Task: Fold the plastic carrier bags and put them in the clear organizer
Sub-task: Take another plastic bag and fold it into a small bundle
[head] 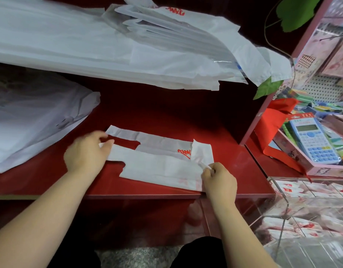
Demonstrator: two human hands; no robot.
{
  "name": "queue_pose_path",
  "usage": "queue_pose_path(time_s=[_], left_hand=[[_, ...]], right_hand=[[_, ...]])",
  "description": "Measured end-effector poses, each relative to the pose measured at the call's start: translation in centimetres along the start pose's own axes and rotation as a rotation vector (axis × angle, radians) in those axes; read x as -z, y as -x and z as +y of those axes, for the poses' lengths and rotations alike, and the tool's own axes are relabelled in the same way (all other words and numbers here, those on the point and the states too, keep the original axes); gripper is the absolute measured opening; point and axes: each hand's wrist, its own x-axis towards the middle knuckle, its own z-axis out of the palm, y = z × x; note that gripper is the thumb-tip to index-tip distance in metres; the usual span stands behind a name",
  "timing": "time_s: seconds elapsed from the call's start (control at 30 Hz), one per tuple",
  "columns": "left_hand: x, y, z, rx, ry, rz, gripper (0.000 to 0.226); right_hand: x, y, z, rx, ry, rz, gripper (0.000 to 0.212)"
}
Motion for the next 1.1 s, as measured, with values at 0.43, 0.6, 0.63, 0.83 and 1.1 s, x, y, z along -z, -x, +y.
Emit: queue_pose_path(time_s=[0.43,0.6,0.63,0.83,1.1], left_hand=[[-6.7,4.9,9.3,-0.642,-0.194,-0.554,0.048],[-6.3,5.1,9.2,-0.659,-0.239,-0.468,0.046],[-6.2,5.1,9.1,-0.663,-0.253,-0.440,0.046],[-6.1,5.2,8.7,-0.651,-0.261,-0.385,0.048],[-6.3,5.4,8.4,-0.627,-0.223,-0.397,0.049]], right_hand=[[0.7,0.2,0.2,-0.040,-0.051,-0.012,0.017],[0.3,0.0,0.3,-0.056,0.025,0.022,0.023],[0.2,0.0,0.3,-0.044,0.053,0.026,0.026],[-1.0,0.6,0.2,0.062,0.231,0.148,0.037],[-1.0,0.5,1.2,0.132,0.151,0.195,0.040]])
